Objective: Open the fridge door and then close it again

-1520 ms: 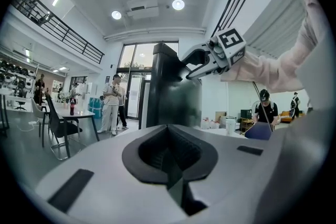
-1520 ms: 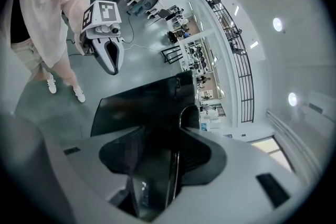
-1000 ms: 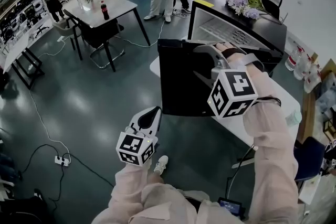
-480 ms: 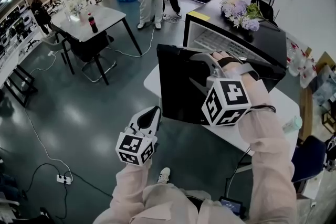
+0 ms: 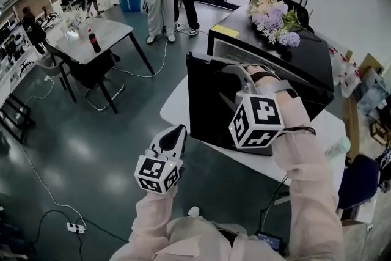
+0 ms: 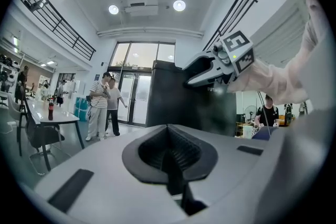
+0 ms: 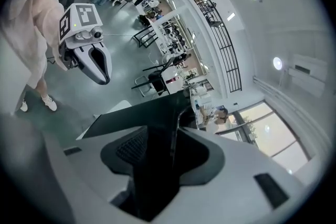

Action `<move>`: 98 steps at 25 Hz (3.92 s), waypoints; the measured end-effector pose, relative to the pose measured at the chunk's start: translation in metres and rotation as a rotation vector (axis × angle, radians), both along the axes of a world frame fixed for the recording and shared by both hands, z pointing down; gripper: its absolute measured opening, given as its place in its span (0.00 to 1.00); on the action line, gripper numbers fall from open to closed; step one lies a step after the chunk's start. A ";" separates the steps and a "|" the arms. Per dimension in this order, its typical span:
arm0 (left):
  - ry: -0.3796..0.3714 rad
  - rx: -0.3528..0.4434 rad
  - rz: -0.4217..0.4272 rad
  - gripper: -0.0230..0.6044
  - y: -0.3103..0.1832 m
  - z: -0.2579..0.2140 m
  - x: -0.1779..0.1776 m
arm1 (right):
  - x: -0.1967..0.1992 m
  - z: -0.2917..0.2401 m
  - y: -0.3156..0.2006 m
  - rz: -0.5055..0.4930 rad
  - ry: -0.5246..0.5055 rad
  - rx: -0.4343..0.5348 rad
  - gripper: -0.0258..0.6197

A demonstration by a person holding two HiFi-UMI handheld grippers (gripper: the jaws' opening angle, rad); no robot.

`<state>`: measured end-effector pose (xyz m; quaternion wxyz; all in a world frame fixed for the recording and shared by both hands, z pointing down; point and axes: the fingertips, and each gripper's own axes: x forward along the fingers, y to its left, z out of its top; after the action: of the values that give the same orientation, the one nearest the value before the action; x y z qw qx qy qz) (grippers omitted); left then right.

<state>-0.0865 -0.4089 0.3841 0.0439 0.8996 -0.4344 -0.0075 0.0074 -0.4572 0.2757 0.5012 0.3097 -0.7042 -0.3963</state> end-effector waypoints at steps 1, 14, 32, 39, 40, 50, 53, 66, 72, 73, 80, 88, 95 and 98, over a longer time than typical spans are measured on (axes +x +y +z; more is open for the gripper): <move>0.001 0.001 0.008 0.05 -0.004 -0.001 0.001 | 0.002 0.000 -0.005 0.015 0.001 0.000 0.32; 0.005 -0.006 0.085 0.05 -0.039 0.006 0.010 | 0.034 0.001 -0.070 0.229 0.004 0.002 0.32; 0.003 -0.008 0.125 0.06 -0.017 0.012 -0.003 | 0.039 -0.009 -0.079 0.275 0.039 0.126 0.37; 0.007 -0.002 0.143 0.05 0.012 0.010 0.011 | 0.050 -0.051 -0.027 0.260 -0.174 0.280 0.39; 0.007 0.002 0.148 0.05 0.019 0.008 0.015 | 0.056 -0.056 -0.015 0.265 -0.237 0.274 0.39; 0.033 0.017 0.165 0.05 0.096 -0.004 0.066 | 0.113 -0.054 0.118 0.260 -0.618 0.189 0.38; 0.036 0.024 0.171 0.05 0.123 -0.007 0.079 | 0.128 -0.046 0.157 0.267 -0.729 0.153 0.36; 0.041 0.029 0.163 0.05 0.233 -0.003 0.106 | 0.195 0.015 0.302 0.383 -1.323 0.049 0.15; 0.045 0.009 0.160 0.05 0.271 0.010 0.113 | 0.193 0.073 0.361 0.435 -1.429 0.044 0.06; 0.046 0.007 0.160 0.05 0.277 0.012 0.115 | 0.190 0.080 0.370 0.436 -1.436 0.035 0.06; 0.040 -0.002 0.163 0.05 0.310 0.027 0.128 | 0.186 0.111 0.410 0.485 -1.450 0.015 0.05; 0.037 0.012 0.176 0.06 0.329 0.025 0.139 | 0.196 0.119 0.432 0.503 -1.489 0.017 0.05; 0.022 0.023 0.183 0.05 0.336 0.021 0.144 | 0.198 0.121 0.437 0.508 -1.515 0.018 0.05; 0.018 0.026 0.189 0.05 0.336 0.020 0.147 | 0.200 0.122 0.437 0.509 -1.517 0.019 0.05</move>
<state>0.0609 -0.0733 0.4046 0.0365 0.9371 -0.3468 -0.0172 0.2071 -0.0205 0.3974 -0.0419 0.6503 -0.7573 0.0426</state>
